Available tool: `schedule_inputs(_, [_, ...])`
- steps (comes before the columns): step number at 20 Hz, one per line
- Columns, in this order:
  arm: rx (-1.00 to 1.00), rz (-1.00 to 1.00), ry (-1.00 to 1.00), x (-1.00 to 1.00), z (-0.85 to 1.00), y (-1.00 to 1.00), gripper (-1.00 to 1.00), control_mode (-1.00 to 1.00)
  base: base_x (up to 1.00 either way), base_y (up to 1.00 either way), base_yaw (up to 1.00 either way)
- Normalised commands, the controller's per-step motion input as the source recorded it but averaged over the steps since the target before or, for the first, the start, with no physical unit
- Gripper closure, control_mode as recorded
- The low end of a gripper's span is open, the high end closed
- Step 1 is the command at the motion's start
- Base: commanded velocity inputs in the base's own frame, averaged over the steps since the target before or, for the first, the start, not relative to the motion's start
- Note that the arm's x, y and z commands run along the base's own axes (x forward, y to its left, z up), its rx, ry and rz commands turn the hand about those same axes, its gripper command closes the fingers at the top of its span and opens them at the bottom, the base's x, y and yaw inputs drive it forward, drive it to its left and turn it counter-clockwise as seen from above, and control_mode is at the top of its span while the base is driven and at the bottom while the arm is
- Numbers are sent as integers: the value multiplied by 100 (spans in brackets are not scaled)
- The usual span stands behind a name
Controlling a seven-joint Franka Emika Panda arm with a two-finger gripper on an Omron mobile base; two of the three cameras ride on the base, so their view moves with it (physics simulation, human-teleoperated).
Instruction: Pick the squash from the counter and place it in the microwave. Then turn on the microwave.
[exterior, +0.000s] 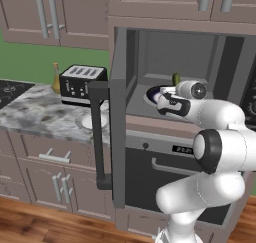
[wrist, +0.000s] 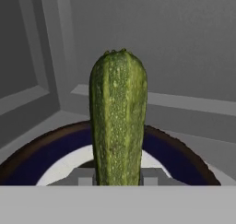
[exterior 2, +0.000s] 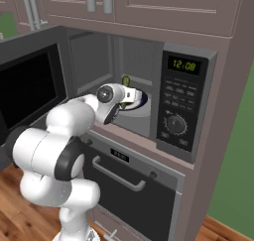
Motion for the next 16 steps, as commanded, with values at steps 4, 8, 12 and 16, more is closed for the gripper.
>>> schedule_inputs(4, [0, 1, 0, 9, -19, -1, 100, -100, 0, 0, 0])
schedule_inputs(8, [0, 0, 0, 14, -15, -2, 100, -100, 0, 0, 0])
schedule_inputs(12, [0, 0, 0, 6, -3, 0, 100, -100, 0, 0, 0])
schedule_inputs(16, [0, 0, 0, 0, 0, 0, -100, -100, 0, 0, 0])
